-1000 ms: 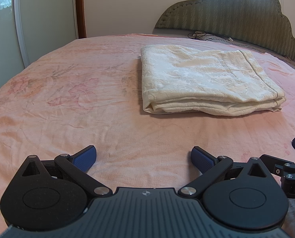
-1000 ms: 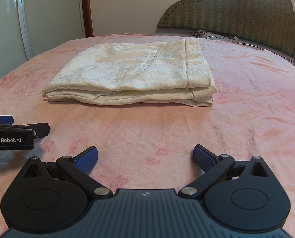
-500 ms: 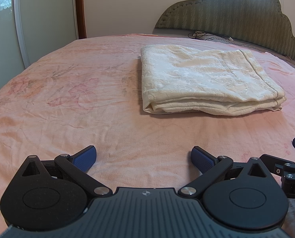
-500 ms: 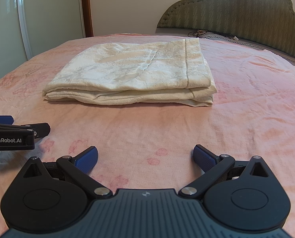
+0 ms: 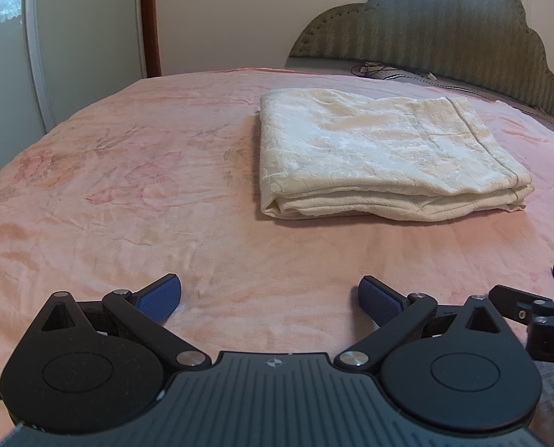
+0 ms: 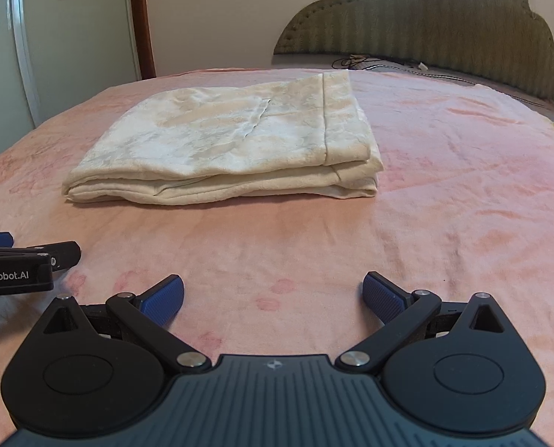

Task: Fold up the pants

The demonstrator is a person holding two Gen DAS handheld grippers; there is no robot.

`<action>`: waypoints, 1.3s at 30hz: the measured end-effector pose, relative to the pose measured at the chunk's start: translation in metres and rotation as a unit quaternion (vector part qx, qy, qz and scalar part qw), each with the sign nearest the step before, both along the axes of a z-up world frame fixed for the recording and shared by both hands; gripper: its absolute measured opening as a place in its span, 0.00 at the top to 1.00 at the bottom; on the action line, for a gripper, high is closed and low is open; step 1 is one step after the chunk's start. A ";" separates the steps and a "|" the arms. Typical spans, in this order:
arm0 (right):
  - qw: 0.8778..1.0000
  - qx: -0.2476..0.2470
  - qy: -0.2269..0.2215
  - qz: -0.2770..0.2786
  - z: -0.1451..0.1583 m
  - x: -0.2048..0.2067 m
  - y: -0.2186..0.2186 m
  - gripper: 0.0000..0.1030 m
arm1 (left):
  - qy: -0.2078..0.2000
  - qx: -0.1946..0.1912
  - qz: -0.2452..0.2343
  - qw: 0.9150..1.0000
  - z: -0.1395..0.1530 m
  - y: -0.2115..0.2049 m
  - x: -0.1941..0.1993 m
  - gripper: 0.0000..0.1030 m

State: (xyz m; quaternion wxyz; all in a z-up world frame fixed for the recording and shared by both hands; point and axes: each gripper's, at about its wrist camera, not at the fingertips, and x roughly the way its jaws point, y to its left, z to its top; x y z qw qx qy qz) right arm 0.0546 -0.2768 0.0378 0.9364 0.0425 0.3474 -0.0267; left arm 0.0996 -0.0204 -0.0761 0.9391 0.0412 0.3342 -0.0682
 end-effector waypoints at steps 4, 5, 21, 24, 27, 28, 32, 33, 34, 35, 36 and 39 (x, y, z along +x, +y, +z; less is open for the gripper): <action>1.000 -0.003 0.001 0.003 -0.001 0.001 0.001 0.00 | 0.002 -0.002 -0.001 1.000 0.000 0.000 0.000 0.00; 1.000 -0.002 0.001 0.003 -0.001 0.001 0.001 0.00 | 0.005 -0.003 -0.001 1.000 -0.001 0.000 0.001 0.00; 1.000 -0.003 0.001 0.003 0.001 0.000 0.001 0.00 | 0.006 -0.002 0.000 1.000 -0.001 -0.001 0.000 0.00; 1.000 -0.002 0.001 0.003 0.001 0.000 0.001 0.00 | 0.006 -0.002 0.000 1.000 -0.001 0.000 0.000 0.00; 1.000 -0.002 0.001 0.003 0.001 0.000 0.000 0.00 | 0.006 -0.003 0.001 1.000 -0.001 0.000 0.000 0.00; 1.000 -0.002 0.001 0.003 0.001 0.000 0.001 0.00 | 0.006 -0.003 0.001 1.000 -0.001 0.000 0.000 0.00; 1.000 -0.002 0.001 0.003 0.001 0.000 0.001 0.00 | 0.007 -0.004 0.003 1.000 -0.002 0.000 0.001 0.00; 1.000 -0.002 0.001 0.003 0.001 0.000 0.001 0.00 | 0.007 -0.003 0.004 1.000 -0.002 -0.001 0.001 0.00; 1.000 -0.002 0.001 0.003 0.001 0.000 0.001 0.00 | 0.007 -0.004 0.004 1.000 -0.002 0.000 0.001 0.00; 1.000 -0.002 0.001 0.003 0.001 0.000 0.001 0.00 | 0.007 -0.004 0.004 1.000 -0.002 0.000 0.001 0.00; 1.000 -0.002 0.001 0.003 0.001 0.001 0.001 0.00 | 0.007 -0.003 0.004 1.000 -0.002 0.000 0.001 0.00; 1.000 -0.003 0.001 0.003 0.000 0.001 0.001 0.00 | 0.006 -0.002 0.006 1.000 -0.002 0.000 0.001 0.00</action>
